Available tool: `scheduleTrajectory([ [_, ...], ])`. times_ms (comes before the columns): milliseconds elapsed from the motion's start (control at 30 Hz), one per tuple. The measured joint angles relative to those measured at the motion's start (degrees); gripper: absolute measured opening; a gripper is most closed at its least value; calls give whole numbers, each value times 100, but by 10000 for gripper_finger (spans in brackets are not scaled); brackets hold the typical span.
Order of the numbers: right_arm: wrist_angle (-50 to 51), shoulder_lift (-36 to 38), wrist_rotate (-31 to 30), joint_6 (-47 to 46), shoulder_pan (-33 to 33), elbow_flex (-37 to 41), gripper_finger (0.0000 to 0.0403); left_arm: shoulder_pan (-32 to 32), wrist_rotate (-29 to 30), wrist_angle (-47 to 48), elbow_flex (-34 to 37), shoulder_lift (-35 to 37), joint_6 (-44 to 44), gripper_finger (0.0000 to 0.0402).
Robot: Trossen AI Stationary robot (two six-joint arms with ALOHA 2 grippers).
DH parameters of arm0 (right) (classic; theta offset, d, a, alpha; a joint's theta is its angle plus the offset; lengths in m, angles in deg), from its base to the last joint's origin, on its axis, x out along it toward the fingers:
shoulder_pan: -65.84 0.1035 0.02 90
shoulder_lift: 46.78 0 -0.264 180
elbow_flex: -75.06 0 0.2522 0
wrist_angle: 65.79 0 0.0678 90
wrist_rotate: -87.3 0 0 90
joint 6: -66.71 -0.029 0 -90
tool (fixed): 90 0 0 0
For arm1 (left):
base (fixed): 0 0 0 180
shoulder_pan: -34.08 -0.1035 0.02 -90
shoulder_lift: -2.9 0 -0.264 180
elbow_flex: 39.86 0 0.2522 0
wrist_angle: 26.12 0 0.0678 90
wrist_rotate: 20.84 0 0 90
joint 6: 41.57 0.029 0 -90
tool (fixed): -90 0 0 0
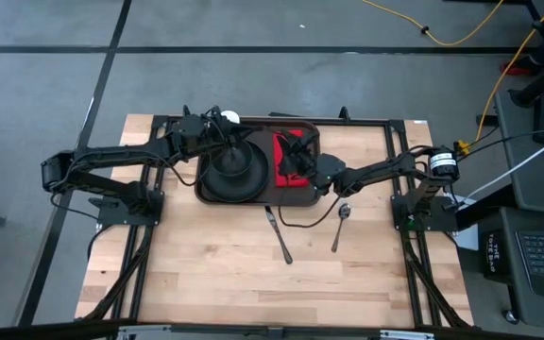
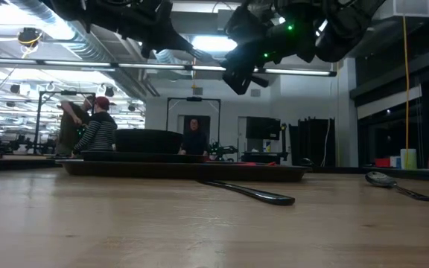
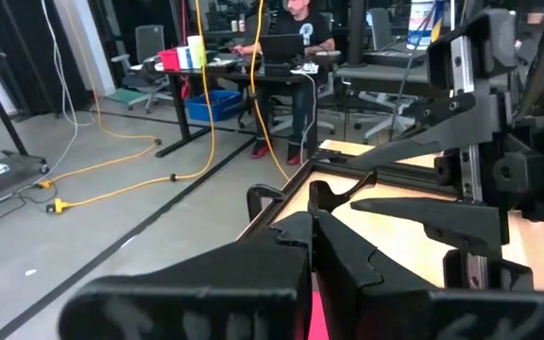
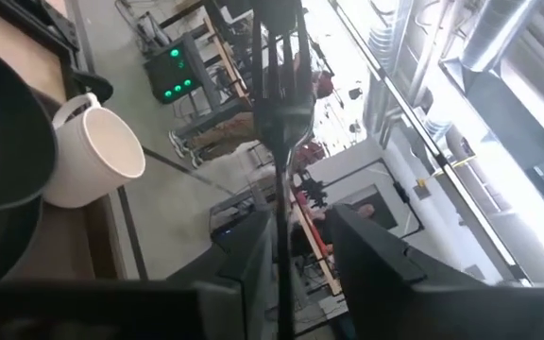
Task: Set up tray
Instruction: Put the silver fork on the red napkin
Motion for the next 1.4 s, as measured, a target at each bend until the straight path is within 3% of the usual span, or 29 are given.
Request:
scheduleTrajectory([
  [900,70,7,-61,149,-241,0,115,0,-156,-529,0,-321,-48,2],
  [1400,95,7,-9,153,-237,2,22,0,-151,-537,0,-321,-46,2],
])
